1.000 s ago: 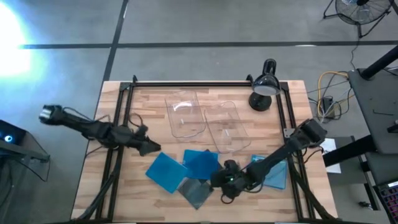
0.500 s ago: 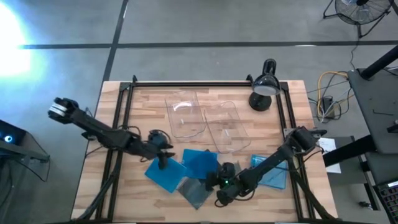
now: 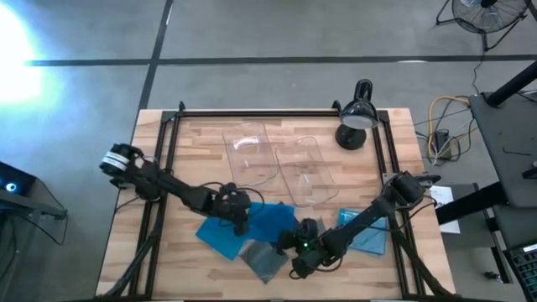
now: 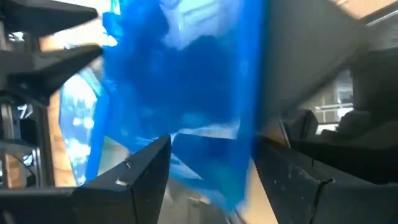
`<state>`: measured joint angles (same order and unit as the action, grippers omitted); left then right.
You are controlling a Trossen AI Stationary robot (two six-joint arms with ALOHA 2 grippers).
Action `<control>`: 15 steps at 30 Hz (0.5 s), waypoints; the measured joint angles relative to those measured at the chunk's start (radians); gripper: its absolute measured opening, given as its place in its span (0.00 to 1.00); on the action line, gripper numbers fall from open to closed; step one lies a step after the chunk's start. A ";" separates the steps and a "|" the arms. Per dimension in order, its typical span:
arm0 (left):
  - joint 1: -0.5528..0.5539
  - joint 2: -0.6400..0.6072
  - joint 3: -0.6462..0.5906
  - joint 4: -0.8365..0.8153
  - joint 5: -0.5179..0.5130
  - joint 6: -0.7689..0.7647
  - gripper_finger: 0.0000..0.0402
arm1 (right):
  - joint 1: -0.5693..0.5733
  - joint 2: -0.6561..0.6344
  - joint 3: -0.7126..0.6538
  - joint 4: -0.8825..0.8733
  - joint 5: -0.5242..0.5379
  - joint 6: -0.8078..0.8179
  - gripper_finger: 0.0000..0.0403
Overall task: Pick & place jewel cases by type
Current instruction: Put the blue CD case into the right transparent bin
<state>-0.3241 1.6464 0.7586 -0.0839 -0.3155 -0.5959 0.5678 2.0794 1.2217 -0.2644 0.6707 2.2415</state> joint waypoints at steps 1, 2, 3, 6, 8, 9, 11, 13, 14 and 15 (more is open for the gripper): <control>0.000 0.012 0.007 0.005 0.005 0.000 0.42 | 0.000 -0.004 0.000 0.003 0.010 -0.015 0.56; 0.000 0.022 0.014 0.009 0.014 0.000 0.42 | 0.000 -0.008 -0.002 0.000 0.027 -0.036 0.56; 0.000 0.027 0.019 0.009 0.019 0.000 0.42 | -0.002 -0.012 -0.004 -0.011 0.042 -0.059 0.56; 0.000 0.029 0.026 0.004 0.027 0.006 0.42 | -0.007 -0.039 -0.006 -0.015 0.044 -0.107 0.55; 0.000 0.023 0.026 0.002 0.032 0.021 0.42 | -0.005 -0.067 -0.007 -0.018 0.037 -0.116 0.54; 0.000 0.020 0.025 -0.004 0.036 0.029 0.42 | -0.002 -0.080 -0.006 -0.017 0.023 -0.121 0.54; 0.000 0.019 0.024 -0.008 0.038 0.048 0.42 | 0.001 -0.108 -0.006 -0.033 -0.018 -0.132 0.53; 0.000 0.023 0.020 -0.020 0.041 0.055 0.42 | 0.002 -0.126 -0.007 -0.036 -0.044 -0.144 0.51; -0.001 0.022 0.020 -0.015 0.042 0.053 0.42 | 0.003 -0.135 -0.009 -0.042 -0.045 -0.152 0.51; -0.001 0.021 0.020 -0.012 0.044 0.048 0.42 | 0.003 -0.141 -0.010 -0.044 -0.045 -0.160 0.50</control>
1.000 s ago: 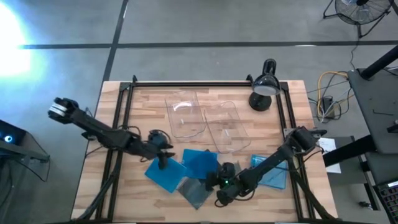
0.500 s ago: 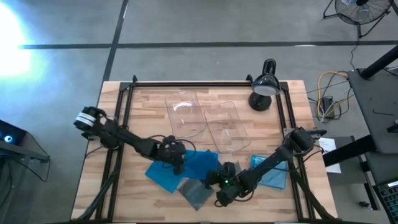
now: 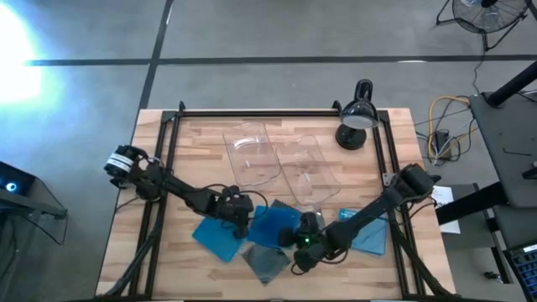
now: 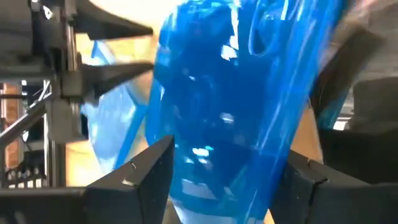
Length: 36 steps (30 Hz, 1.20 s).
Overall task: Pick & place jewel cases by type
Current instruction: Put the blue CD case into the right transparent bin
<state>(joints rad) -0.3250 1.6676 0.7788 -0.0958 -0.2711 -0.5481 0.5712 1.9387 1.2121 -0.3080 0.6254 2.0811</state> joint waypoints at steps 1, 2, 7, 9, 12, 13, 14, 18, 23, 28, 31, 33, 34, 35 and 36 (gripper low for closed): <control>0.000 0.000 0.001 0.005 0.000 -0.002 0.42 | 0.000 -0.007 0.000 0.005 0.000 -0.011 0.49; 0.000 0.002 0.000 0.008 -0.001 -0.002 0.42 | 0.000 -0.012 0.000 0.004 -0.007 -0.014 0.48; 0.000 0.002 0.000 0.018 -0.007 -0.003 0.42 | -0.003 -0.021 0.000 0.004 -0.135 -0.017 0.44; 0.000 0.002 0.000 0.021 -0.007 -0.003 0.42 | -0.003 -0.022 0.000 0.005 -0.156 -0.006 0.43; 0.000 0.002 0.000 0.024 -0.011 -0.003 0.42 | -0.003 -0.021 -0.004 0.004 -0.222 0.009 0.41; 0.000 0.002 0.000 0.026 -0.015 -0.003 0.42 | -0.003 -0.020 -0.004 0.004 -0.230 0.004 0.41; 0.000 0.001 0.000 0.029 -0.018 -0.003 0.42 | -0.003 -0.020 -0.004 0.004 -0.230 -0.010 0.40; 0.001 0.000 0.000 0.052 -0.022 -0.004 0.42 | -0.002 -0.020 -0.005 0.004 -0.175 -0.029 0.38; 0.001 -0.001 0.001 0.085 -0.022 -0.008 0.42 | -0.027 -0.021 -0.010 0.004 -0.134 -0.050 0.33; 0.000 -0.001 0.001 0.086 -0.033 -0.003 0.42 | -0.029 -0.034 -0.010 0.007 -0.128 -0.072 0.24; 0.000 -0.006 0.001 0.086 -0.036 -0.003 0.42 | -0.016 -0.053 -0.010 -0.008 -0.145 -0.079 0.16; 0.000 -0.019 0.001 0.076 -0.037 -0.002 0.42 | 0.001 -0.079 -0.010 -0.036 -0.148 -0.079 0.11; 0.000 -0.028 0.001 0.068 -0.038 -0.002 0.42 | 0.012 -0.092 -0.010 -0.055 -0.146 -0.067 0.09; 0.000 -0.039 0.001 0.059 -0.038 -0.002 0.42 | 0.023 -0.108 -0.010 -0.080 -0.145 -0.055 0.08; 0.000 -0.055 0.001 0.039 -0.038 -0.002 0.42 | 0.033 -0.124 -0.011 -0.105 -0.144 -0.044 0.07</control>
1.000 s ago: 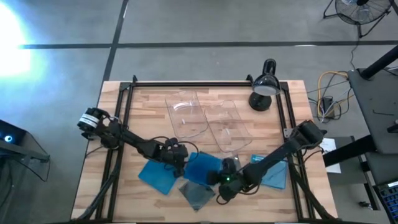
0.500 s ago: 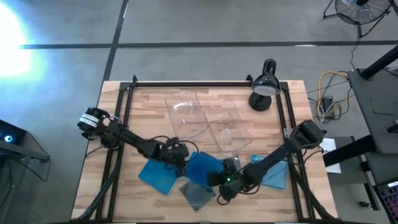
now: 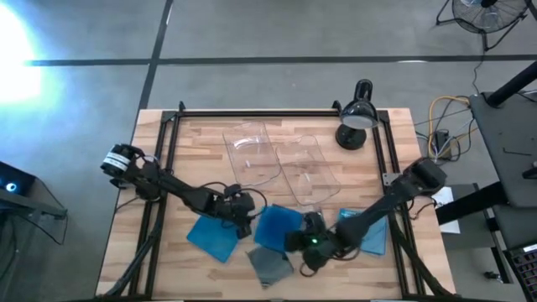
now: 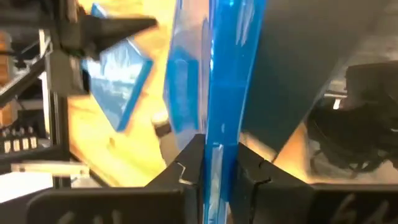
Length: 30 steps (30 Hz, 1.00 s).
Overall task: Pick & place jewel cases by type
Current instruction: Put the blue CD case into the right transparent bin
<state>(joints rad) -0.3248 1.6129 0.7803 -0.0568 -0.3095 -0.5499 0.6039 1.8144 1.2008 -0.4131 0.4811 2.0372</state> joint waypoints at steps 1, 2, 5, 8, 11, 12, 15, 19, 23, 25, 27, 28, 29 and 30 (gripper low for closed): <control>0.000 -0.017 0.000 -0.021 -0.005 0.000 0.42 | 0.011 -0.015 -0.001 -0.025 0.003 0.008 0.07; 0.000 -0.035 0.000 -0.037 -0.009 0.001 0.42 | 0.020 -0.031 -0.001 -0.049 0.012 0.015 0.07; 0.000 -0.085 0.000 -0.117 -0.056 0.001 0.42 | 0.053 -0.093 -0.006 -0.103 0.073 0.042 0.07; 0.000 -0.135 0.000 -0.170 -0.133 -0.002 0.42 | 0.087 -0.167 -0.006 -0.141 0.216 0.083 0.08; 0.000 -0.179 0.000 -0.190 -0.193 -0.002 0.42 | 0.103 -0.225 -0.004 -0.299 0.436 0.253 0.08; 0.000 -0.193 0.000 -0.195 -0.210 -0.002 0.42 | 0.086 -0.236 -0.004 -0.341 0.502 0.272 0.08; 0.000 -0.234 0.000 -0.198 -0.242 -0.020 0.42 | -0.020 -0.264 0.001 -0.355 0.560 0.279 0.07; -0.001 -0.294 0.000 -0.254 -0.264 -0.095 0.42 | -0.163 -0.259 0.000 -0.426 0.555 0.233 0.07; -0.017 -0.368 0.000 -0.380 -0.269 -0.202 0.42 | -0.242 -0.265 0.000 -0.584 0.459 0.242 0.07; -0.028 -0.399 0.000 -0.450 -0.272 -0.239 0.42 | -0.261 -0.271 0.000 -0.635 0.384 0.226 0.07; -0.040 -0.426 0.000 -0.512 -0.293 -0.270 0.42 | -0.275 -0.275 -0.003 -0.650 0.296 0.232 0.08; -0.043 -0.438 0.000 -0.544 -0.305 -0.280 0.42 | -0.281 -0.275 -0.010 -0.645 0.261 0.239 0.08; -0.044 -0.449 0.000 -0.563 -0.311 -0.285 0.42 | -0.289 -0.268 -0.016 -0.632 0.229 0.245 0.08; -0.044 -0.457 0.000 -0.582 -0.318 -0.289 0.42 | -0.298 -0.263 -0.021 -0.606 0.211 0.245 0.09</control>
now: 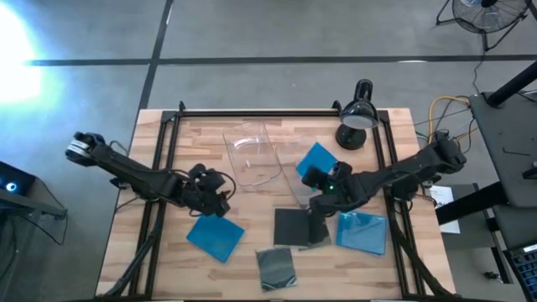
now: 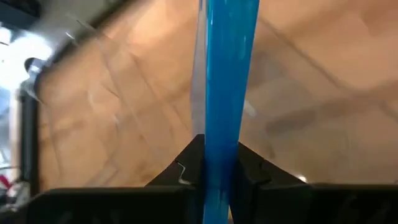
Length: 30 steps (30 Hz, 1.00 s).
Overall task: Pick & place jewel cases by type
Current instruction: Put the blue CD case into the right transparent bin, then adjust the blue CD case
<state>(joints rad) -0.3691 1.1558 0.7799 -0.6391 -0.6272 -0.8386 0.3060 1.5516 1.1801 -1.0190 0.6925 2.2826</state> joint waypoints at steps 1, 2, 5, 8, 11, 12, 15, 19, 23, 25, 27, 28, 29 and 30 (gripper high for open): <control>0.001 -0.005 0.000 -0.019 -0.003 -0.002 0.42 | -0.010 0.003 -0.007 0.036 -0.012 0.000 0.09; 0.001 -0.010 0.000 -0.035 -0.003 -0.002 0.42 | -0.022 0.004 -0.012 0.065 -0.027 0.000 0.10; 0.001 -0.017 0.000 -0.056 0.000 0.001 0.42 | -0.064 0.011 -0.021 0.136 -0.064 0.003 0.13; 0.001 -0.018 0.000 -0.062 0.039 0.030 0.42 | -0.109 0.021 -0.025 0.129 -0.185 0.020 0.17; 0.001 -0.018 0.000 -0.085 0.079 0.034 0.42 | -0.144 0.021 -0.032 0.139 -0.299 0.032 0.22; 0.001 -0.018 0.000 -0.099 0.090 0.031 0.42 | -0.149 0.021 -0.034 0.149 -0.332 0.023 0.23; 0.001 -0.018 0.000 -0.150 0.115 0.019 0.42 | -0.153 0.011 -0.032 0.192 -0.429 -0.116 0.26; 0.001 -0.018 -0.007 -0.209 0.154 -0.003 0.42 | -0.151 0.000 -0.011 0.184 -0.533 -0.361 0.29; -0.001 -0.018 -0.040 -0.230 0.211 -0.019 0.42 | -0.151 0.001 -0.010 0.185 -0.604 -0.567 0.31; -0.003 -0.018 -0.062 -0.234 0.252 -0.025 0.42 | -0.149 0.002 -0.011 0.184 -0.652 -0.639 0.31; -0.006 -0.018 -0.081 -0.237 0.281 -0.029 0.42 | -0.148 0.002 -0.012 0.183 -0.675 -0.700 0.31; -0.007 -0.018 -0.087 -0.238 0.288 -0.029 0.42 | -0.149 0.002 -0.013 0.175 -0.673 -0.709 0.31; -0.007 -0.018 -0.091 -0.239 0.294 -0.030 0.42 | -0.149 0.002 -0.014 0.159 -0.663 -0.708 0.31; -0.007 -0.018 -0.094 -0.241 0.298 -0.035 0.42 | -0.150 0.002 -0.015 0.146 -0.656 -0.707 0.31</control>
<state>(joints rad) -0.3763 1.1381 0.6856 -0.8805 -0.3291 -0.8733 0.1560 1.5532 1.1650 -0.8731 0.0366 1.5753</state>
